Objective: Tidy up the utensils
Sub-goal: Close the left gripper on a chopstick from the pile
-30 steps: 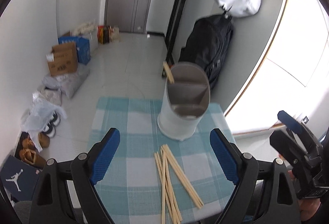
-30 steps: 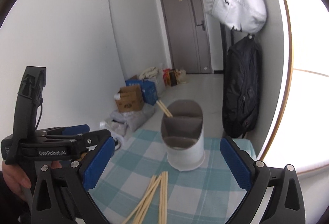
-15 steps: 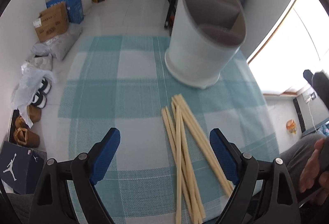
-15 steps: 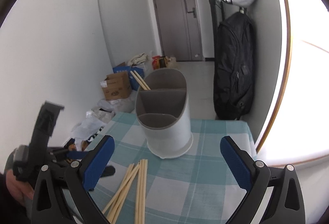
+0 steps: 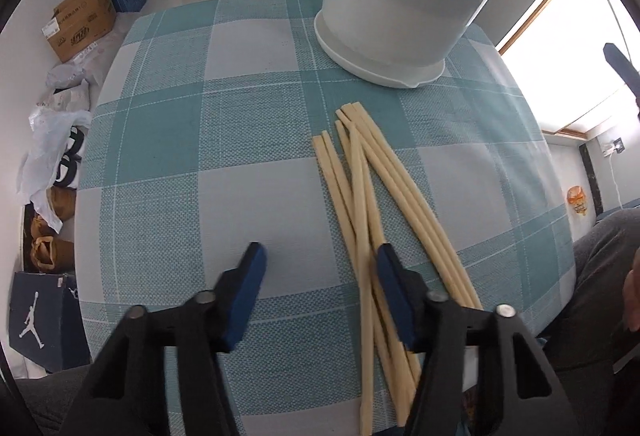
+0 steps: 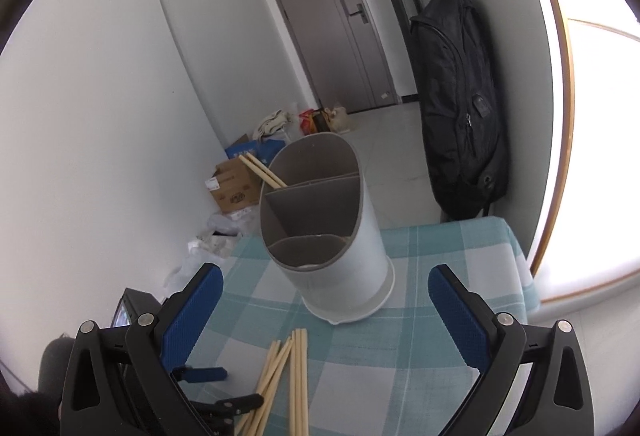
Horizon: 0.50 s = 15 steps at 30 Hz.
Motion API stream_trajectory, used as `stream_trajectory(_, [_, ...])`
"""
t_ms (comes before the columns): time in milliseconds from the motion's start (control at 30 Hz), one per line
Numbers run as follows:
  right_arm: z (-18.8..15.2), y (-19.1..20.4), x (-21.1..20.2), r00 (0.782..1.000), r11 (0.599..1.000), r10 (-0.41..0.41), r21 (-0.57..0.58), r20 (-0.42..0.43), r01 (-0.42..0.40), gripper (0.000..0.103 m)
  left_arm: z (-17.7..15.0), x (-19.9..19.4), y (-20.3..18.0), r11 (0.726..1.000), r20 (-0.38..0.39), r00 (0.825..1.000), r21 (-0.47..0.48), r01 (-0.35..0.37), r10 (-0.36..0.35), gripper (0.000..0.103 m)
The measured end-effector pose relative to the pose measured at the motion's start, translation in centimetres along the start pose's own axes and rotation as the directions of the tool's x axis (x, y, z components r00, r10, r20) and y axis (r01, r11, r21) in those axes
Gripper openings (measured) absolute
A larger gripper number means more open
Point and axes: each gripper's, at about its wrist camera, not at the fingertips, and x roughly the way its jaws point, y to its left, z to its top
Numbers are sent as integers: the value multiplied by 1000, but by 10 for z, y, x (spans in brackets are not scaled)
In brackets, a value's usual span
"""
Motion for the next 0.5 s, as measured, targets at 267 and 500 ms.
stream_trajectory(267, [1,-8,1,1000,999,7,39,-11,-7,103,0,-2,0,996,-5,997,-53,70,-71,28])
stream_trajectory(500, [1,-8,1,1000,998,9,54,-19,-8,103,7,2,-13,1000,3,1000,-28,0,0,28])
